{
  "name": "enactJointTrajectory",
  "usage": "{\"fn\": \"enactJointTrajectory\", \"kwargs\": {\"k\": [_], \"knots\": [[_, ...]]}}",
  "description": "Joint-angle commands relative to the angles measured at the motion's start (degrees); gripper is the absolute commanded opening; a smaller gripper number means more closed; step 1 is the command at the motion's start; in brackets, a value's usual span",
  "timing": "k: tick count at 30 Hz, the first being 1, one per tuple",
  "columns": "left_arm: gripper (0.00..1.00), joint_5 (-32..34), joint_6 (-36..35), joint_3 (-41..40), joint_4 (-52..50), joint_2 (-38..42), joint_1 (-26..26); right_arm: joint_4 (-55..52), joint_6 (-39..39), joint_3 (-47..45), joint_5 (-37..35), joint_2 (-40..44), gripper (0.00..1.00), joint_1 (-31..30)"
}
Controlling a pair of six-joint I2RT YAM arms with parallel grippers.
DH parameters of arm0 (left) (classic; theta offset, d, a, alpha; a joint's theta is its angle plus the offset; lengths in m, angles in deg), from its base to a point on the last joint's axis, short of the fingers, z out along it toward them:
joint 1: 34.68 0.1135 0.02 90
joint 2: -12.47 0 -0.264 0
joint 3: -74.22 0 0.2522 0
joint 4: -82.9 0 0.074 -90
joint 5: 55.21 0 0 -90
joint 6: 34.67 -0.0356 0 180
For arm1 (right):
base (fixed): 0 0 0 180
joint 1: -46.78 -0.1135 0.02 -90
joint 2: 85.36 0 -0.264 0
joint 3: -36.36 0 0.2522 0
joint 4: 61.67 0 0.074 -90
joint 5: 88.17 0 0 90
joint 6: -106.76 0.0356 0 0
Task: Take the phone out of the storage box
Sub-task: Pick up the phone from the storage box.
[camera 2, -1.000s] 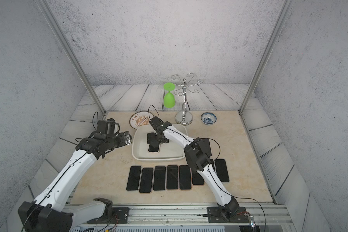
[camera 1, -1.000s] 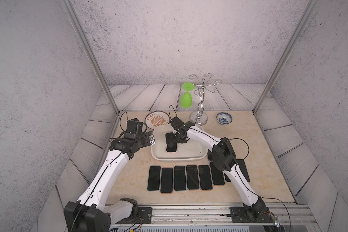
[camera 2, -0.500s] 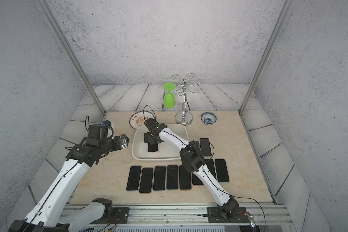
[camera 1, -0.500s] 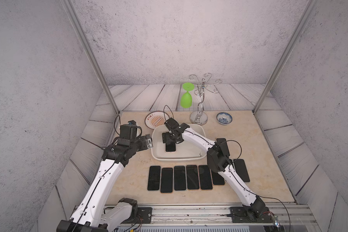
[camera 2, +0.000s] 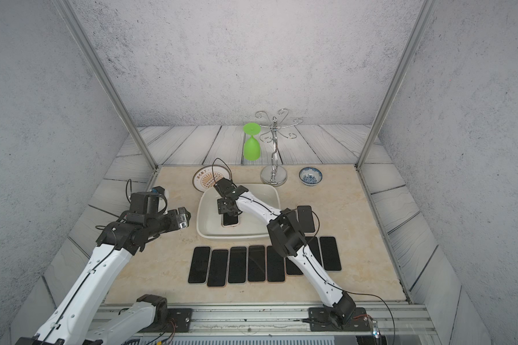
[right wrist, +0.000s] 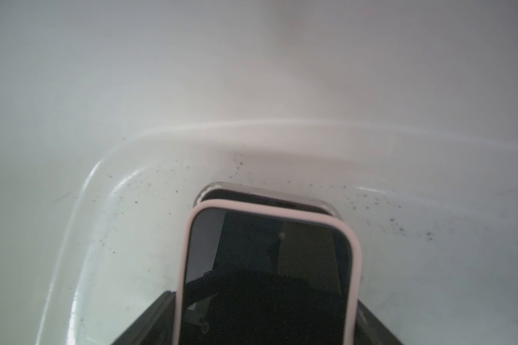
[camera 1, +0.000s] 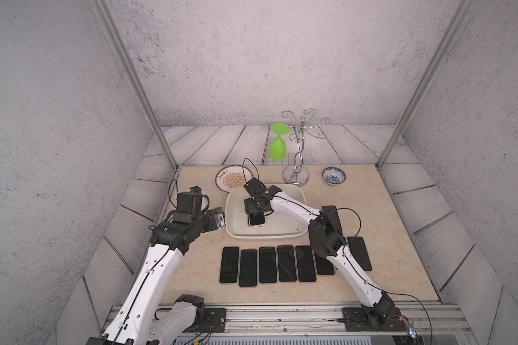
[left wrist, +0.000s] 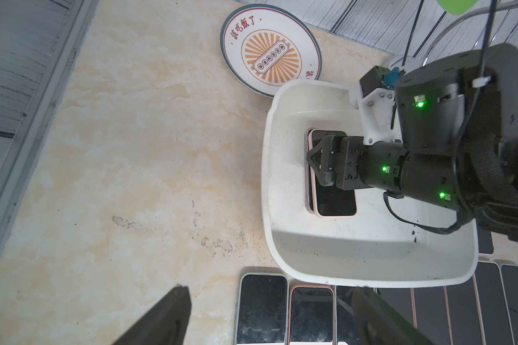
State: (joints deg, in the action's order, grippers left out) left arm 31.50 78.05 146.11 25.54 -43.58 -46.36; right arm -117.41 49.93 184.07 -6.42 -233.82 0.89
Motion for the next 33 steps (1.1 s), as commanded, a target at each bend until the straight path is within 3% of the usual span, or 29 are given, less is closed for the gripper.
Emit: {"fn": "enactJointTrajectory", "kwargs": {"k": [1, 11, 20, 26, 29, 33], "knots": [[0.91, -0.36, -0.54, -1.02, 0.3, 1.29, 0.52, -9.26, -1.94, -4.6, -5.32, 0.97, 0.58, 1.57], [0.9, -5.63, 1.43, -4.79, 6.31, 2.44, 0.52, 0.48, -4.16, -15.72, -4.61, 14.85, 0.58, 1.84], [0.89, -16.32, 5.02, -9.5, 14.34, 1.25, 0.44, -0.42, -2.93, -17.68, 3.46, 16.77, 0.59, 4.97], [0.9, -33.06, 14.92, -19.47, 35.69, 1.72, 0.43, 5.29, -1.71, -23.84, 12.76, 24.19, 0.52, 8.27], [0.9, -37.25, 19.5, -23.93, 45.6, 0.11, 0.18, 8.1, -0.87, -27.11, 18.53, 27.8, 0.5, 10.29], [0.9, -38.51, 21.61, -24.52, 51.25, -4.81, -1.81, 9.04, -0.39, -27.78, 25.47, 30.01, 0.49, 11.64]]}}
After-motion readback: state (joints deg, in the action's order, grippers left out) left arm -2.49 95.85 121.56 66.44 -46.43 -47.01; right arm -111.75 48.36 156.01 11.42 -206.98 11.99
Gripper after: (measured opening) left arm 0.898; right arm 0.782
